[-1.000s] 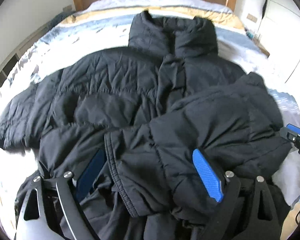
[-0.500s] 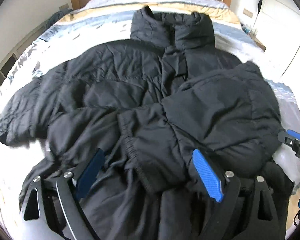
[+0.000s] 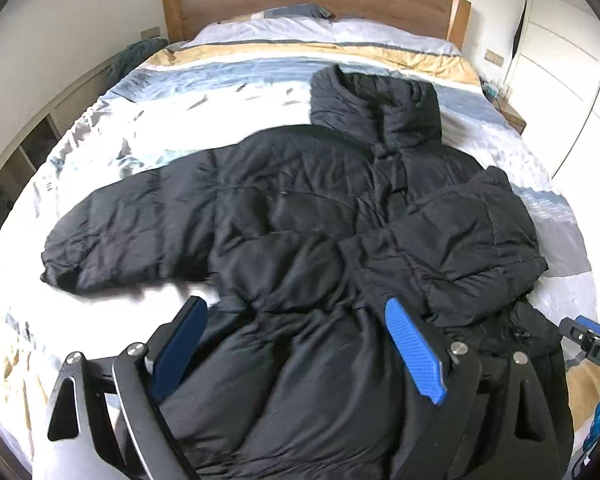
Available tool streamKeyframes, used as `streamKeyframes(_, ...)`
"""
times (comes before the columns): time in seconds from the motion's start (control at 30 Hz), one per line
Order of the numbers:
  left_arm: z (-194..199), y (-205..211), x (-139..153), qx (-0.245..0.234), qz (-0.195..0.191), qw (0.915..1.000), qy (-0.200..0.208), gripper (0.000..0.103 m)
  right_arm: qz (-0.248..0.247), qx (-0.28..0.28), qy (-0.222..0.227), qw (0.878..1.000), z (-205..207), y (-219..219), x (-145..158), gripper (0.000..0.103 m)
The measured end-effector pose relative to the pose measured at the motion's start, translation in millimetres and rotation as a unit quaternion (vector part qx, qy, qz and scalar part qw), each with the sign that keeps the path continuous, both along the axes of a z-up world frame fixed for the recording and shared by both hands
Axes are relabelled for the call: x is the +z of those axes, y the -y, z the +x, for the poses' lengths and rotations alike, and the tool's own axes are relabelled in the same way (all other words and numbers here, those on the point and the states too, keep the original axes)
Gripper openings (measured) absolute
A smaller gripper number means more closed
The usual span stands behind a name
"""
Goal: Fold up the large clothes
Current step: 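Move the left tool over the coat toward the other sleeve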
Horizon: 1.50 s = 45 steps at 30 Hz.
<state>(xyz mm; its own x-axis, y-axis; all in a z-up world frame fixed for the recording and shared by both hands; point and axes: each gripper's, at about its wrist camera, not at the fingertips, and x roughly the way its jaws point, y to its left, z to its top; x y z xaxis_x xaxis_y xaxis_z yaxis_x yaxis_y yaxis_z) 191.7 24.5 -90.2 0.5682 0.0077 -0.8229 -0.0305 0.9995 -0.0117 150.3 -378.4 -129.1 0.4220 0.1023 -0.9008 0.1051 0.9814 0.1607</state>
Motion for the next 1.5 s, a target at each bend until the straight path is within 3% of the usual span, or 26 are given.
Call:
streamKeyframes(0.3, -21.0, -88.4, 11.2, 0.036, -0.021, 0.9991, 0.003, 0.091, -0.003, -0.023, -0.012, 1.000, -10.6, -49.3, 20.5, 0.061)
streamKeyframes(0.7, -16.7, -190.3, -27.2, 0.090, -0.044, 0.9943, -0.038, 0.091, -0.023, -0.008, -0.041, 0.999, -4.1, -118.5, 12.1, 0.061)
streamKeyframes(1.1, 6.7, -251.6, -75.3, 0.146, -0.059, 0.9849, -0.071, 0.091, -0.059, -0.004, -0.062, 0.996, 4.1, -137.8, 12.8, 0.061)
streamKeyframes(1.5, 27.6, -286.8, -102.1, 0.173, -0.073, 0.9786, -0.085, 0.091, -0.069, 0.001, -0.083, 0.994, 7.9, -156.5, 1.8, 0.061)
